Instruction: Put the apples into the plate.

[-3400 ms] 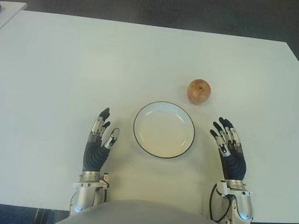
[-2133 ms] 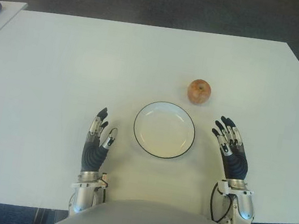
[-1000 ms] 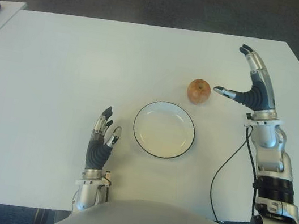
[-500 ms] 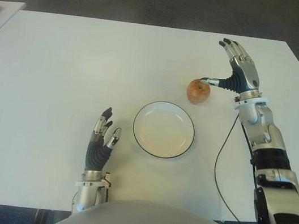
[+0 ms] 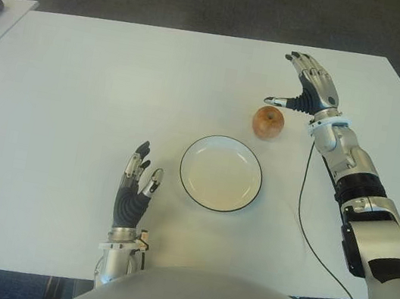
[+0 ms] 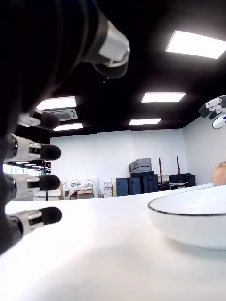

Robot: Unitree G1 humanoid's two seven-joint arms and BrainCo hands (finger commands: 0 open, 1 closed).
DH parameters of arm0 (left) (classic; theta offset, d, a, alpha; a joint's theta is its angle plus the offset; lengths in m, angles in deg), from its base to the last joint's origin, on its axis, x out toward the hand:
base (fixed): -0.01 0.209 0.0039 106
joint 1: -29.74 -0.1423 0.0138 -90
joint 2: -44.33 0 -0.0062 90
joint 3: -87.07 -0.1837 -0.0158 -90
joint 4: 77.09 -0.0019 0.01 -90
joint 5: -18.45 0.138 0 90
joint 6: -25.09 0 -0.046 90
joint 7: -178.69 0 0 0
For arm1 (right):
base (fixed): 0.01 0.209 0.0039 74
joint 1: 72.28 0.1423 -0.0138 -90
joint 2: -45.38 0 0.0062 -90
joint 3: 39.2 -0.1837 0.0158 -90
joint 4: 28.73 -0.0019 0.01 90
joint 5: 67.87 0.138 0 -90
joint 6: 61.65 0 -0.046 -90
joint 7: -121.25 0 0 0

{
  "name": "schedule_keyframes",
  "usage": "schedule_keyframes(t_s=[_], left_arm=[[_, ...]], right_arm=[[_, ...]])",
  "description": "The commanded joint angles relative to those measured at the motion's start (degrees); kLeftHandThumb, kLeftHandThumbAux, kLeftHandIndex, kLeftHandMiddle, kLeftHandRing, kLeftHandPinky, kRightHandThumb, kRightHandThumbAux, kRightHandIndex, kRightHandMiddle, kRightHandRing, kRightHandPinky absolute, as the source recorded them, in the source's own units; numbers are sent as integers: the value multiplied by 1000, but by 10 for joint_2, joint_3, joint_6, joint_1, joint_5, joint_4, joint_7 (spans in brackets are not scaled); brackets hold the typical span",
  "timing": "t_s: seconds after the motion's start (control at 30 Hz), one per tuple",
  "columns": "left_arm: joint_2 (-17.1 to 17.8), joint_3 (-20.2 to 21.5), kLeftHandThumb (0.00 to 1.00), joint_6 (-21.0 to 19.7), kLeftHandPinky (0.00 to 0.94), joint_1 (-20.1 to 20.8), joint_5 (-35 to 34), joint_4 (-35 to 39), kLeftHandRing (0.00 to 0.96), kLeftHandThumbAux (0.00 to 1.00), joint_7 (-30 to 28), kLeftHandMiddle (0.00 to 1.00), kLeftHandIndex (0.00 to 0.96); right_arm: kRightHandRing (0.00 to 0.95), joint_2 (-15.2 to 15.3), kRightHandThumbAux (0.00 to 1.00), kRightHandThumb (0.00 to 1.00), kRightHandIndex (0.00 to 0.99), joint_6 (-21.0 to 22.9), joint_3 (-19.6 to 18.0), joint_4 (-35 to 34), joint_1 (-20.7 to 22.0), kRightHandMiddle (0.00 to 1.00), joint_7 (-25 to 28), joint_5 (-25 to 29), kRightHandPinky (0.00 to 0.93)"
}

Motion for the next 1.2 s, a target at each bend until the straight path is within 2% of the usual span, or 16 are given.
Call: schedule_keyframes(t_s=[0.03,0.27,0.6,1.2], left_arm=[[-11,-7,63,-20,42,-15,-4,12,22,443,4,38,83],[-11,-10,77,-28,38,-14,-5,19,26,445,7,42,87],[-11,-12,72,-24,40,-16,-4,21,25,455,11,42,79],[-9,-13,77,-24,37,-17,3,22,28,453,16,45,89]], right_arm=[[0,-7,470,358,14,-4,17,28,10,0,-6,7,33],[0,-30,454,390,12,4,34,77,28,0,-11,15,36],[0,-42,441,419,0,-9,50,144,51,0,-23,24,46],[2,-75,443,412,0,-4,80,210,37,8,-58,27,72]])
